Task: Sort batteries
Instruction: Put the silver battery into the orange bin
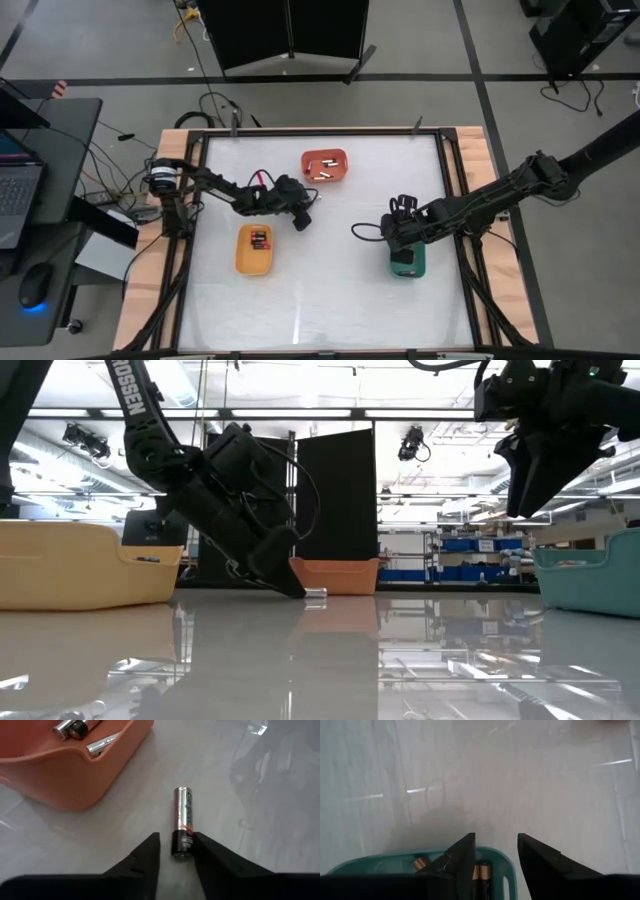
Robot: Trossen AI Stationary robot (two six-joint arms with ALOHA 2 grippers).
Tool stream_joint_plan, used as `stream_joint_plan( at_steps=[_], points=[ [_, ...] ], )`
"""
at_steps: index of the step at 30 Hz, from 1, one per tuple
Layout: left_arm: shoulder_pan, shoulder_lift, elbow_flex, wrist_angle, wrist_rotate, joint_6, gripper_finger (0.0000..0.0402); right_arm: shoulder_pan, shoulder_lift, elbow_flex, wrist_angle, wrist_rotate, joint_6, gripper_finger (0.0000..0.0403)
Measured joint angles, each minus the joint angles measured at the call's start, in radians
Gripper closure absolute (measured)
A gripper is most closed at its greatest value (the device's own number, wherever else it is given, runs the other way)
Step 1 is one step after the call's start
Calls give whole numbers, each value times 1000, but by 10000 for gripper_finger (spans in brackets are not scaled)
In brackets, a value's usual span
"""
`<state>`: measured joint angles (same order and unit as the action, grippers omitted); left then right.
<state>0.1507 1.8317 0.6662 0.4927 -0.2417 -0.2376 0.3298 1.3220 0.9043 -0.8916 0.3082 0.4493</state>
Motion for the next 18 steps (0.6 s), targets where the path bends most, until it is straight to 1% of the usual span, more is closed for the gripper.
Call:
stream_joint_plan(
  at_steps=[4,7,12,14,18],
  points=[
    [2,0,0,7,33,53,324,0,0,0,0,6,0,245],
    [-4,2,-3,29,47,105,351,0,0,0,2,6,-4,245],
    [-9,-2,-5,84,111,130,352,0,0,0,8,9,-4,248],
    [-9,-25,-5,89,133,130,352,0,0,0,8,10,-4,251],
    [-9,-105,-4,54,133,129,352,0,0,0,8,22,-5,253]
  ],
)
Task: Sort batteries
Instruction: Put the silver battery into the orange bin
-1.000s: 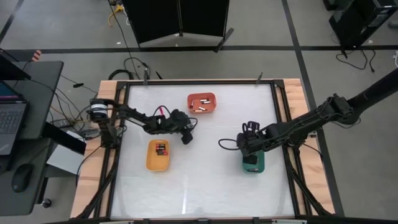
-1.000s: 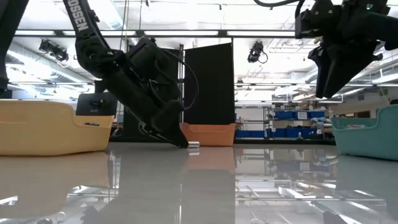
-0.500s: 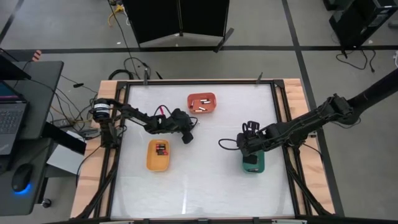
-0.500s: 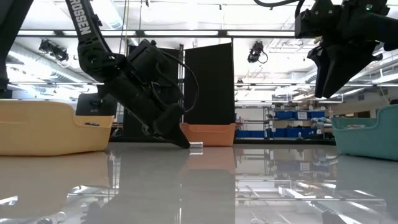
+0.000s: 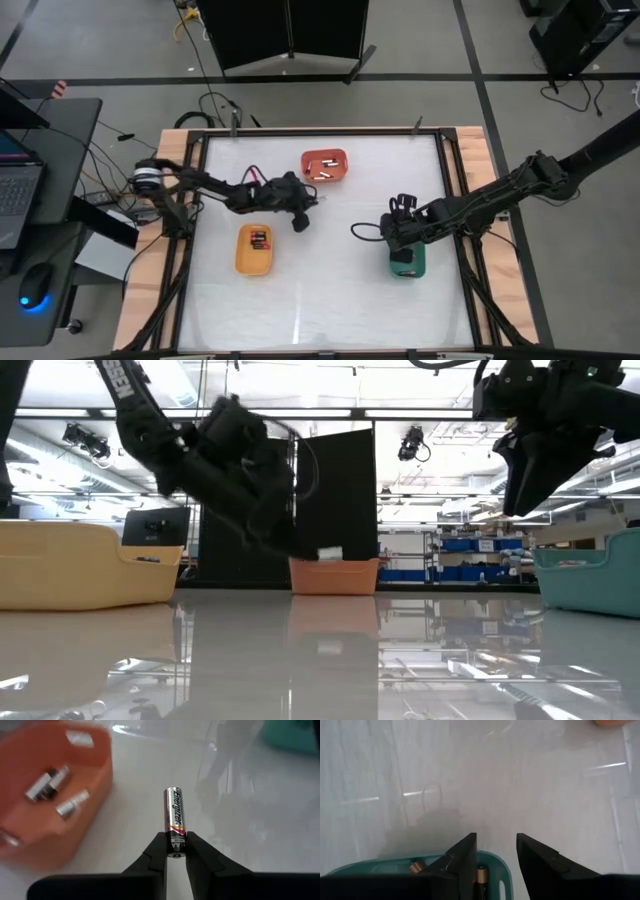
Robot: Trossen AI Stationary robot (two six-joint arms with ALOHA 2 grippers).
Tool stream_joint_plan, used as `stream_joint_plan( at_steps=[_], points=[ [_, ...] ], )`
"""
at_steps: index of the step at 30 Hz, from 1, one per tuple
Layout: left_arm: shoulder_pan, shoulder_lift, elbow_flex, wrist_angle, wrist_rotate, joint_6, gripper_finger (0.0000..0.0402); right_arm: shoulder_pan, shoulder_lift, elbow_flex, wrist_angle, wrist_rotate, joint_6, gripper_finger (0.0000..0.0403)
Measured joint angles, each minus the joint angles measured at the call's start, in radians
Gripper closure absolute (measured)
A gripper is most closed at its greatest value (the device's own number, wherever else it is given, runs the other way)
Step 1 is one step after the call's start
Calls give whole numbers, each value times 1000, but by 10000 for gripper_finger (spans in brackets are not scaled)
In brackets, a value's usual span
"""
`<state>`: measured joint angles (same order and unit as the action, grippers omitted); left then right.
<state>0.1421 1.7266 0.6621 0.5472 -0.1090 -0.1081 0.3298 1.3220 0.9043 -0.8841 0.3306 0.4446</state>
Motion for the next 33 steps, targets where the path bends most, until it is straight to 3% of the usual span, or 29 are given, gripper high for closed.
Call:
stream_joint_plan(
  at_steps=[9,15,19,23,33],
  points=[
    [52,-189,7,-69,104,4,352,0,0,0,2,17,-3,254],
    [123,-200,135,-293,125,115,352,0,0,0,4,17,-9,257],
    [188,-172,259,-465,132,219,352,0,0,0,18,31,-27,257],
    [260,-100,382,-624,203,302,352,-7,0,0,19,37,-30,258],
    [343,154,608,-842,216,382,352,-90,0,0,90,44,-110,259]
  ],
)
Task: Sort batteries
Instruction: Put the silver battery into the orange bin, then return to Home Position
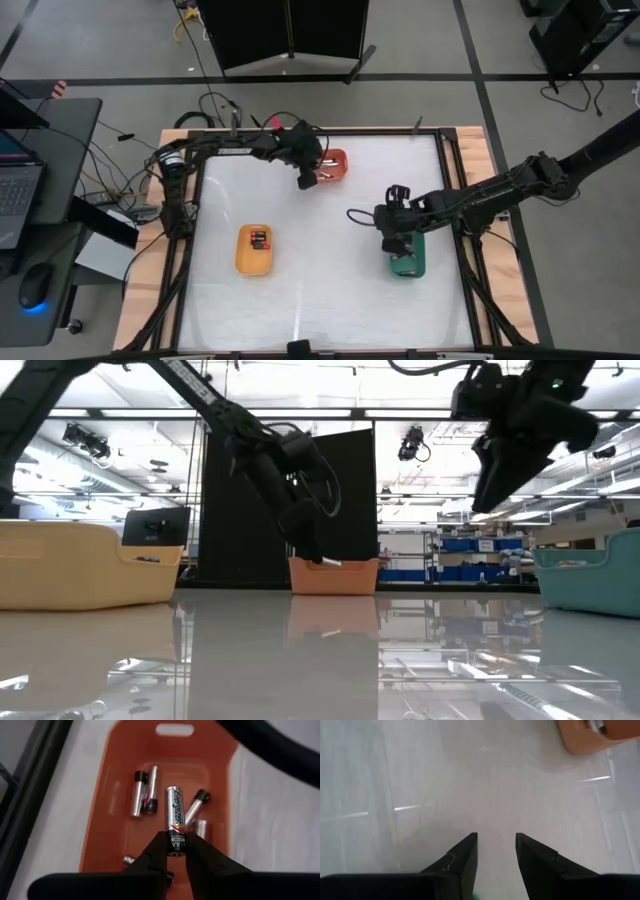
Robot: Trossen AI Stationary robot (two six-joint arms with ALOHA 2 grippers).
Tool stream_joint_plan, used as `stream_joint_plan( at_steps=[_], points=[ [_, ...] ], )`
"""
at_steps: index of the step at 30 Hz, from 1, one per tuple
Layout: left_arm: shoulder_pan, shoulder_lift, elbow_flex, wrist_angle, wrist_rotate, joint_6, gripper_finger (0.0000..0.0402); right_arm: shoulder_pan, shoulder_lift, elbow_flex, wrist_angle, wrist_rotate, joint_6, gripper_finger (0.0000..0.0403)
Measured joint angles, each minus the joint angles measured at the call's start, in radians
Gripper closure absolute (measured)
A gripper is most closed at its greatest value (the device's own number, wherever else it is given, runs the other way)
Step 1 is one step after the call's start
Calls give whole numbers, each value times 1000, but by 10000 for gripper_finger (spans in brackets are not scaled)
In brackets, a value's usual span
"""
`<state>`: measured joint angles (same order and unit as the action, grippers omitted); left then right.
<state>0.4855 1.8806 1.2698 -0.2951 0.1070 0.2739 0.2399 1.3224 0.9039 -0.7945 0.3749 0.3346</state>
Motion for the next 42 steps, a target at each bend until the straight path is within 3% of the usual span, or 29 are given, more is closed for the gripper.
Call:
stream_joint_plan(
  at_steps=[11,16,24,36,42],
  points=[
    [32,110,78,-71,-8,17,352,-138,0,0,165,3,-201,285],
    [32,115,78,-82,-8,15,352,-181,0,0,195,2,-249,319],
    [29,115,78,-92,-9,14,314,-205,0,0,212,2,-286,391],
    [-19,99,76,-85,-36,28,309,-207,0,0,218,2,-314,396],
    [-37,37,51,16,-27,37,308,-210,0,0,206,2,-344,390]
  ],
)
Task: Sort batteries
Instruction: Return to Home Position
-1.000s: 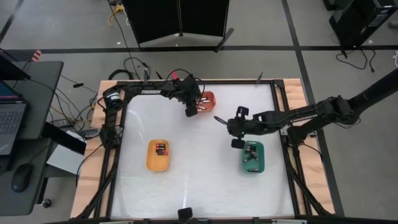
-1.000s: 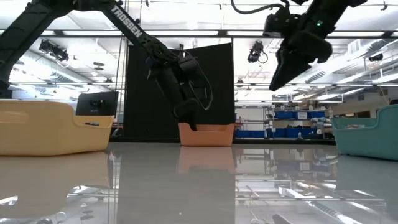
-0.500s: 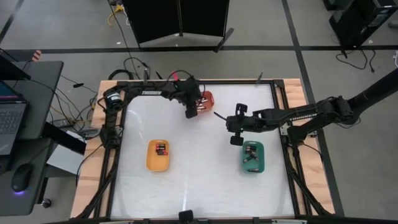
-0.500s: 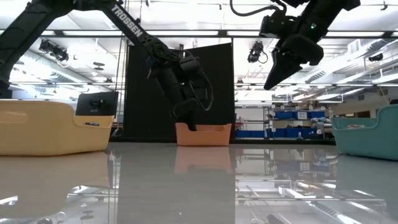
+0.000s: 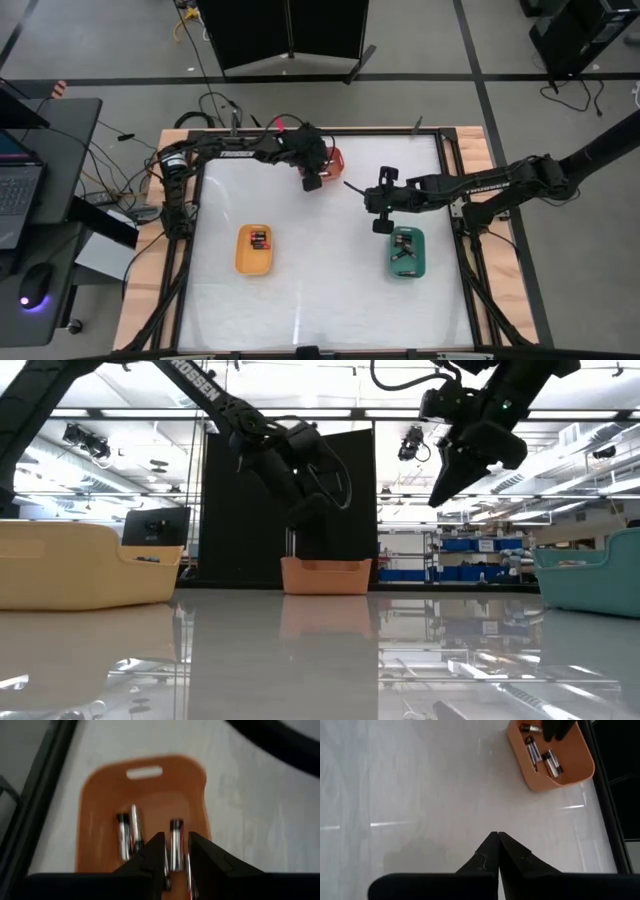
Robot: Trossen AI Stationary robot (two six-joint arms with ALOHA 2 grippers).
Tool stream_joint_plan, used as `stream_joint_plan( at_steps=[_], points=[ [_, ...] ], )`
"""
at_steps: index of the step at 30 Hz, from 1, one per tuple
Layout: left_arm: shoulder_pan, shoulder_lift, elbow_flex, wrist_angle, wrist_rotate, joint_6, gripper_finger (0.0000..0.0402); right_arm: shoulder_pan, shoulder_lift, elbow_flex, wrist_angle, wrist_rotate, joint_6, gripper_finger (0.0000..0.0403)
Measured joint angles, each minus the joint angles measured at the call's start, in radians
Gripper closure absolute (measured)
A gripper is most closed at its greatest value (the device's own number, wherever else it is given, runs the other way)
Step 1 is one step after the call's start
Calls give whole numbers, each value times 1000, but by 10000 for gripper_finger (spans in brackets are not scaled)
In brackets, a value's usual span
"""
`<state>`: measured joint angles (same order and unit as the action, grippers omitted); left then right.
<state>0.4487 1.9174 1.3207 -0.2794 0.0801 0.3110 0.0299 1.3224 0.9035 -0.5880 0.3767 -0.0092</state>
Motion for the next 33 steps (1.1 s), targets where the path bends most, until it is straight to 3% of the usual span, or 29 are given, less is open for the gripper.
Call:
stream_joint_plan(
  at_steps=[6,16,25,33],
  points=[
    [1,-64,-120,183,92,-4,317,-15,0,-18,-12,0,-23,396],
    [-40,-249,-428,606,117,-91,344,-67,-1,-104,127,-17,-72,395],
    [-89,-448,-647,719,117,-158,380,-83,-1,-238,449,-75,-125,395],
    [-98,-509,-813,937,164,-236,396,-116,-1,-374,742,-152,-146,395]
  ],
)
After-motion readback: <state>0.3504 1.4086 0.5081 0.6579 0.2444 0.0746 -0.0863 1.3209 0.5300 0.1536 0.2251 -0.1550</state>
